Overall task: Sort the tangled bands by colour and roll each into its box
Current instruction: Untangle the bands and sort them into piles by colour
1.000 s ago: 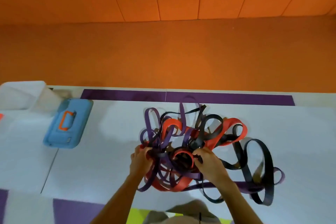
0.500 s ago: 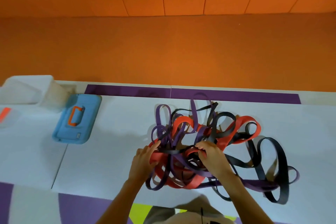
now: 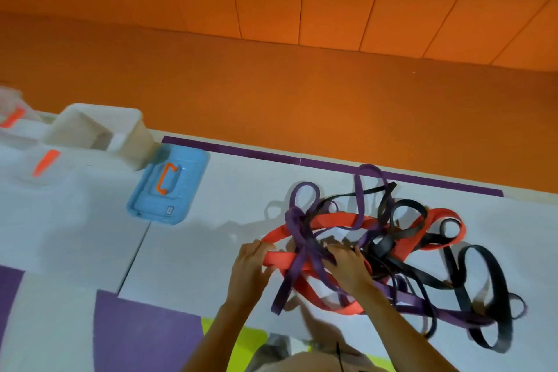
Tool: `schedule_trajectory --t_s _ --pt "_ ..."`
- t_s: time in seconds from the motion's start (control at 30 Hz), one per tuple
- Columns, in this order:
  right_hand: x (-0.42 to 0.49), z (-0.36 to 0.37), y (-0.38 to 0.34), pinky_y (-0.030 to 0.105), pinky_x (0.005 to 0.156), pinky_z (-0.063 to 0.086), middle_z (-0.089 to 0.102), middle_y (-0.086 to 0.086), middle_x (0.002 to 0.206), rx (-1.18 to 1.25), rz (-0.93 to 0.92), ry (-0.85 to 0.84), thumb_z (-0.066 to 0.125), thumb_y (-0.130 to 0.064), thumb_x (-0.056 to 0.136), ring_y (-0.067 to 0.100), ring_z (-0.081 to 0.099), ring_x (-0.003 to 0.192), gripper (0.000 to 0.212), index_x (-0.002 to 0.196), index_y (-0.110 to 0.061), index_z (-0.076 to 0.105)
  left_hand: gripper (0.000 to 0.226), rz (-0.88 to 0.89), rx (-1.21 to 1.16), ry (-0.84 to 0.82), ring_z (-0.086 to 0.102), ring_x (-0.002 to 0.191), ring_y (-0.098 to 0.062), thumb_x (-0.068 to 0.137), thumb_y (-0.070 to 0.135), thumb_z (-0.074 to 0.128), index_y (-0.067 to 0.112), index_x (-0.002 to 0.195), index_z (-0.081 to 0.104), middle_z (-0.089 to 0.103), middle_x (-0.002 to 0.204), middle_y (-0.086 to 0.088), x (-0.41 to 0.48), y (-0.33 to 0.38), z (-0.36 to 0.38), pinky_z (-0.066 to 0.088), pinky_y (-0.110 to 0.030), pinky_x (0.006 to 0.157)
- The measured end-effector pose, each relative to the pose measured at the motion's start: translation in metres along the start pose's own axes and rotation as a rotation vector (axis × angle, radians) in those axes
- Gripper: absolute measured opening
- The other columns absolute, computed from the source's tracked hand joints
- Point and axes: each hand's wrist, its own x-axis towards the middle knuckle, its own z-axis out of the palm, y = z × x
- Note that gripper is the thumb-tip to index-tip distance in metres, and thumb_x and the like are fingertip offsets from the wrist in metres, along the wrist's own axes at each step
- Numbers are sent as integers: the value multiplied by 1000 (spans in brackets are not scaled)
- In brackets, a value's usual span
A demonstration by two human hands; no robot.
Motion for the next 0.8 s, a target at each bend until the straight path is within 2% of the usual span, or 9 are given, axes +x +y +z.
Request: schedule_trajectory --t_s 0.1,0.2,0.27,0.37,0.47,0.6,0.67,0.73,0.8 --pt "-14 -14 9 40 93 54 76 2 111 269 31 116 73 -9 93 28 72 106 24 117 -10 75 37 -77 -5 -67 57 107 -30 81 6 74 20 115 70 67 115 3 4 -11 0 53 -43 85" --pt "-29 -32 20 25 65 52 77 -10 79 395 122 74 81 -15 89 6 71 68 8 94 -20 76 36 -123 90 -195 54 120 -26 92 18 67 27 126 64 61 126 7 12 -15 5 47 -39 96" --pt "-36 -44 27 17 64 45 72 -17 72 455 126 16 85 -15 85 -2 65 65 22 77 -29 70 26 -186 162 -224 50 129 -21 99 28 59 33 124 64 60 132 11 17 -10 12 41 -40 109" --pt "-46 -64 34 15 76 47 74 -16 85 576 113 -72 86 -11 84 0 68 81 23 85 -26 69 17 -156 156 -137 54 129 -20 104 29 58 31 111 73 65 127 12 30 5 21 37 -44 116" --pt "-57 -75 43 31 73 49 66 -3 78 744 133 -8 80 -21 93 19 63 74 21 84 -11 63 13 -83 -200 -114 68 107 -20 101 23 67 17 108 75 74 111 1 49 30 29 51 -34 98" --pt "-67 -81 48 37 66 35 48 2 66 787 142 136 63 -34 102 14 44 64 39 73 -9 58 49 -449 -757 -475 66 107 -13 104 60 47 23 136 55 70 129 -3 74 84 30 48 -25 86" --pt "-67 -81 49 39 63 36 51 6 64 700 111 140 64 -25 104 12 43 62 37 71 -8 59 47 -609 -983 -616 68 109 -19 104 64 44 29 134 49 69 133 -8 81 107 31 50 -34 96" --pt "-66 -81 47 32 61 36 52 5 64 652 103 145 67 -24 102 9 43 60 36 72 -6 61 44 -632 -1075 -640 71 114 -27 101 58 59 28 132 54 74 128 -9 84 121 33 52 -45 105" --pt "-63 -81 48 22 58 35 54 -8 61 642 125 188 68 -27 101 6 46 57 32 71 -17 64 41 -640 -1146 -563 75 106 -31 97 30 75 19 133 58 78 115 -13 86 128 39 58 -50 100"
